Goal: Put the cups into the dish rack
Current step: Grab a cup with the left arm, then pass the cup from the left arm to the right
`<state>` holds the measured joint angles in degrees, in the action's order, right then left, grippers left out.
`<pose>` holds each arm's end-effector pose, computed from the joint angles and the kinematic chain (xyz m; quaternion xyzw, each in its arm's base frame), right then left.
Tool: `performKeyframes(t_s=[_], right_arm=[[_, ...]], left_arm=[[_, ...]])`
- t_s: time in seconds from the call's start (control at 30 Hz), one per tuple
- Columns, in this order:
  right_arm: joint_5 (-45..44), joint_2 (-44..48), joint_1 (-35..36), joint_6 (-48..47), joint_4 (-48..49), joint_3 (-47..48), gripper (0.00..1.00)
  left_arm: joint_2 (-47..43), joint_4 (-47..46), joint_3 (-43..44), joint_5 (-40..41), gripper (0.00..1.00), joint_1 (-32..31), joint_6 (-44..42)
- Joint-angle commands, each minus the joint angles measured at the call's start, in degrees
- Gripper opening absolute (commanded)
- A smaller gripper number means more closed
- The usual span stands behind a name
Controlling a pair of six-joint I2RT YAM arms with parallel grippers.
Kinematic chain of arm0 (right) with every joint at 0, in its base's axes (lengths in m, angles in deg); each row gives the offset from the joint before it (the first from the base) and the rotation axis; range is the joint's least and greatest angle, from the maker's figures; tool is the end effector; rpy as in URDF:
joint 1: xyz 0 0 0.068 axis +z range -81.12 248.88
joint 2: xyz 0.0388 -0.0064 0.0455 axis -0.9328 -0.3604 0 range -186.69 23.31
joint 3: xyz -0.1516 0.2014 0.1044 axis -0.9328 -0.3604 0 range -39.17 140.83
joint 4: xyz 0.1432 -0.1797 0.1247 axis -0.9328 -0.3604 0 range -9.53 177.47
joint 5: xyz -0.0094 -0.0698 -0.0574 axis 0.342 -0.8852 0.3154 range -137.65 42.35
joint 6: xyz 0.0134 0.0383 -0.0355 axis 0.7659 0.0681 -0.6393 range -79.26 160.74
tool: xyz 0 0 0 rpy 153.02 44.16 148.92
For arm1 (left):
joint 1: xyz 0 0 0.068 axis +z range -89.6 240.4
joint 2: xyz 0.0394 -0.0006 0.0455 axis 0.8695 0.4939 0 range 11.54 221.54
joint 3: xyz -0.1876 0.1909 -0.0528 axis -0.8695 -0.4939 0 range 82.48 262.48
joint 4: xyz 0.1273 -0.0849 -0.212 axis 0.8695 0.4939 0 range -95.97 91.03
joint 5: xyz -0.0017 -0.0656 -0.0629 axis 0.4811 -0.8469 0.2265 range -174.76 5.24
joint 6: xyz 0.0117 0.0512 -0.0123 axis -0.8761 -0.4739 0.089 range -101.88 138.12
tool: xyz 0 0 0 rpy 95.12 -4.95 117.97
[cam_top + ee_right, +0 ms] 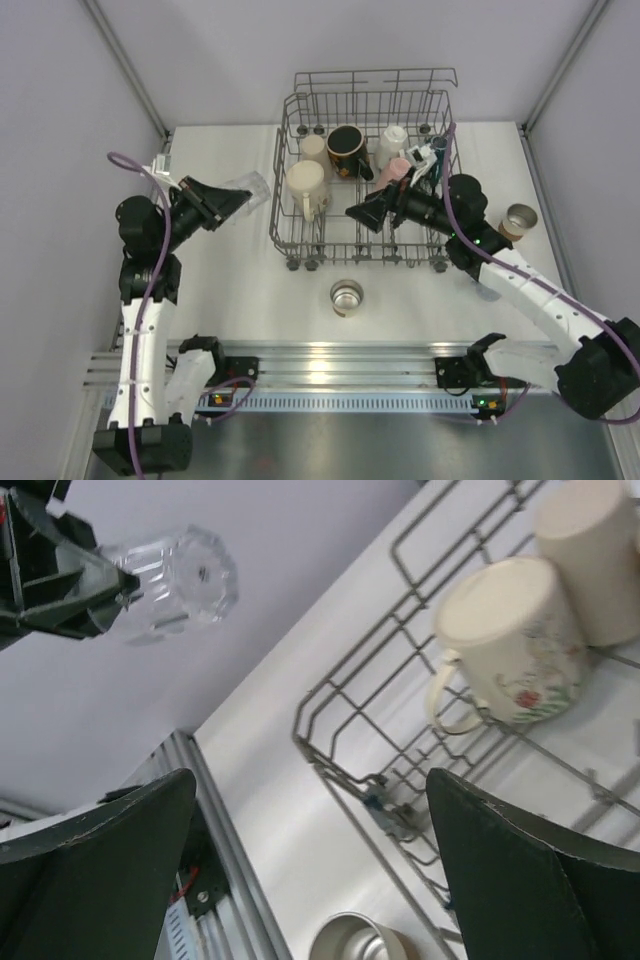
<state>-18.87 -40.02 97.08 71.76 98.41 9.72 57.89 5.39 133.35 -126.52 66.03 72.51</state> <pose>0.2197 0.1372 0.3400 -0.1528 0.7095 0.4853 0.4876 0.1786 -0.0062 0.3716 -0.1448 0.7235 -0.4988 0.4547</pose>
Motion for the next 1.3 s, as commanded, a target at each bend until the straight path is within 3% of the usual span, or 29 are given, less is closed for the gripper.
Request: performKeyframes(t_s=[0.0, 0.23, 0.53, 0.77, 1.13, 1.27], right_arm=[[0.9, -2.7, 6.1, 0.6, 8.7, 3.5, 0.99], [0.4, -7.2, 14.1, 2.3, 15.6, 6.1, 0.99], [-2.7, -11.0, 20.1, 0.5, 17.3, 9.1, 0.99], [-3.8, -12.0, 21.8, -0.1, 17.9, 9.7, 0.99], [-6.1, -9.4, 22.4, 0.3, 24.3, 7.7, 0.99], [-6.4, -7.3, 22.4, 1.7, 27.1, 6.7, 0.99]], left_arm=[[-4.4, -21.9, -3.0, -4.6, 0.00, 0.1, 11.0], [-8.1, -37.2, -8.1, -5.9, 0.00, -1.4, 19.7], [-3.4, -54.0, -13.5, -2.1, 0.00, -12.5, 25.1], [-0.6, -64.9, -16.2, -0.7, 0.00, -17.1, 28.4], [1.7, -76.9, -21.6, -1.0, 0.00, -18.5, 34.5], [3.5, -85.2, -23.0, -1.6, 0.00, -18.6, 36.9]])
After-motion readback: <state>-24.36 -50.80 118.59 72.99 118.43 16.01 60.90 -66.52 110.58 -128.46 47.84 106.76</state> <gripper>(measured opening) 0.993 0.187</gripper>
